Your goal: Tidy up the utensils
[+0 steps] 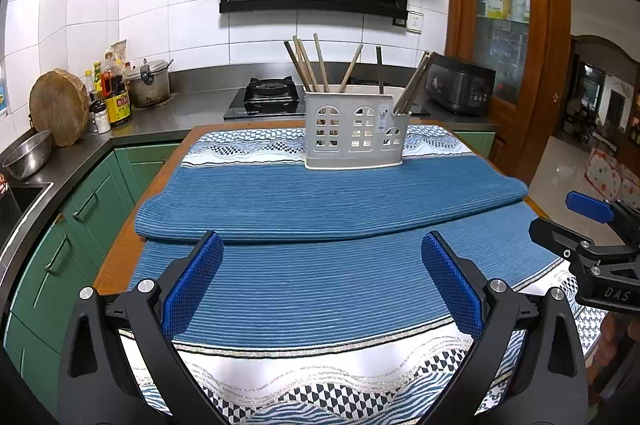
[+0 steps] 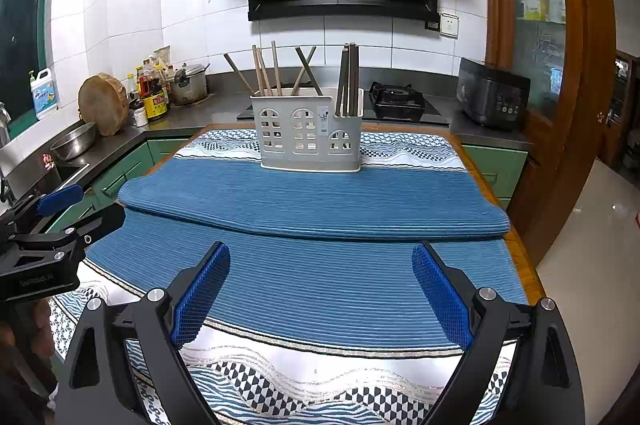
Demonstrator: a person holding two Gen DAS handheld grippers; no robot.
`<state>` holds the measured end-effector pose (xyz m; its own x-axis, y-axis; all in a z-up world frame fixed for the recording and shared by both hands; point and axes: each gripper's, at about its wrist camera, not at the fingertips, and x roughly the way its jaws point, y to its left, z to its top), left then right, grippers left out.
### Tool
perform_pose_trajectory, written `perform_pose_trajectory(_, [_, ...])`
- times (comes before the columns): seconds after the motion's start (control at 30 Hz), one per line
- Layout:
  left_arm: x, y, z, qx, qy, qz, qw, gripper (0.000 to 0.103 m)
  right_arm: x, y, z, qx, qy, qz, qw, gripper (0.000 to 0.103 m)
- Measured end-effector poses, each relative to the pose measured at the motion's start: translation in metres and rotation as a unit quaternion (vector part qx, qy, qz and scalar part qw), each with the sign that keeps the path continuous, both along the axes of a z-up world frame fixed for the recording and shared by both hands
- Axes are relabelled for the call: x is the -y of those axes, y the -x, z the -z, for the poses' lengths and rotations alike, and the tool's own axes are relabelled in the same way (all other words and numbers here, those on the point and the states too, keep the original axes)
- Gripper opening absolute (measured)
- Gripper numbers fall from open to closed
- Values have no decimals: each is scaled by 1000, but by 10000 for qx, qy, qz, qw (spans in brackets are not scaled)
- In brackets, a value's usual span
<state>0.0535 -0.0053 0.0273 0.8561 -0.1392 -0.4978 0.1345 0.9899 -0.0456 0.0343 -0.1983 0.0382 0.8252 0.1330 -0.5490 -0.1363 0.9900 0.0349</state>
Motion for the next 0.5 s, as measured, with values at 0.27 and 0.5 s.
perform_pose_trajectory(0.27, [-1, 1, 1, 1, 5, -11, 10000, 98, -3, -1, 0, -16, 11, -9, 10000, 89])
perform_pose_trajectory(0.5, [-1, 1, 1, 2, 18, -1, 10000, 98, -4, -1, 0, -16, 8, -11, 10000, 89])
